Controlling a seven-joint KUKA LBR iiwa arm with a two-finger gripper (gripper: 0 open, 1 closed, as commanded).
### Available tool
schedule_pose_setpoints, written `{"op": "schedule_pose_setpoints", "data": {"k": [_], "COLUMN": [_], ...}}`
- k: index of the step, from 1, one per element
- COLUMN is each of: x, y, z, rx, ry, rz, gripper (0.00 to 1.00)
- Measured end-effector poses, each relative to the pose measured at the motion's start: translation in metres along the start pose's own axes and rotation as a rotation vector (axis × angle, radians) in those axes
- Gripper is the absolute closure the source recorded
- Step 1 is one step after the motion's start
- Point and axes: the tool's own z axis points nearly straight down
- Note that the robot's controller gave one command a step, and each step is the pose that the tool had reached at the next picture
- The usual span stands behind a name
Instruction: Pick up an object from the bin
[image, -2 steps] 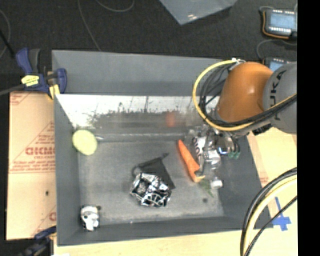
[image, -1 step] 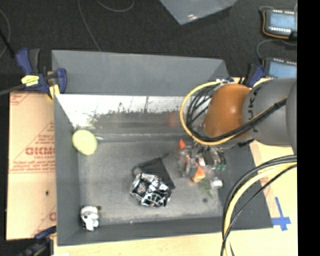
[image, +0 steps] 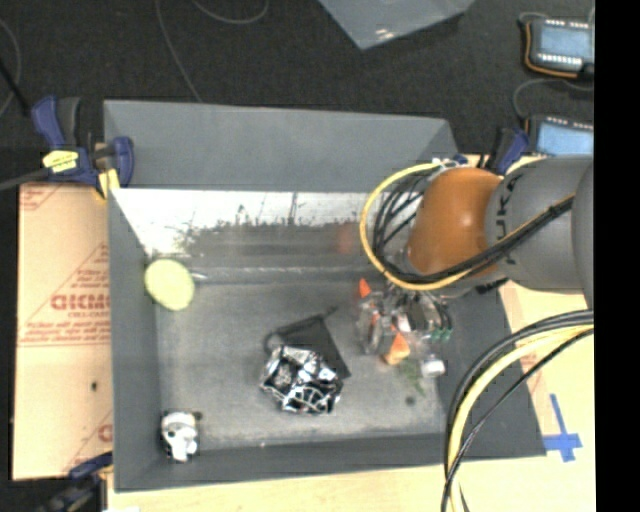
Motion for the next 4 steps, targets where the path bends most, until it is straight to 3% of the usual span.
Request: {"op": "schedule_pose_setpoints", "data": {"k": [1,2,3,4], "x": [0.012,0.012,0.018,0.027], "y": [0.024,0.024,0.034,0.052], "z": [-0.078,-0.078,-0.049,-0.008], "rx": [0.001,0.001,0.003,0.0], "ry": [-0.004,-0.004,-0.015,-0.006], "rz": [-0.023,-0.023,-0.02,0.057], "gripper": [0.0,0.0,0.0,0.0]}}
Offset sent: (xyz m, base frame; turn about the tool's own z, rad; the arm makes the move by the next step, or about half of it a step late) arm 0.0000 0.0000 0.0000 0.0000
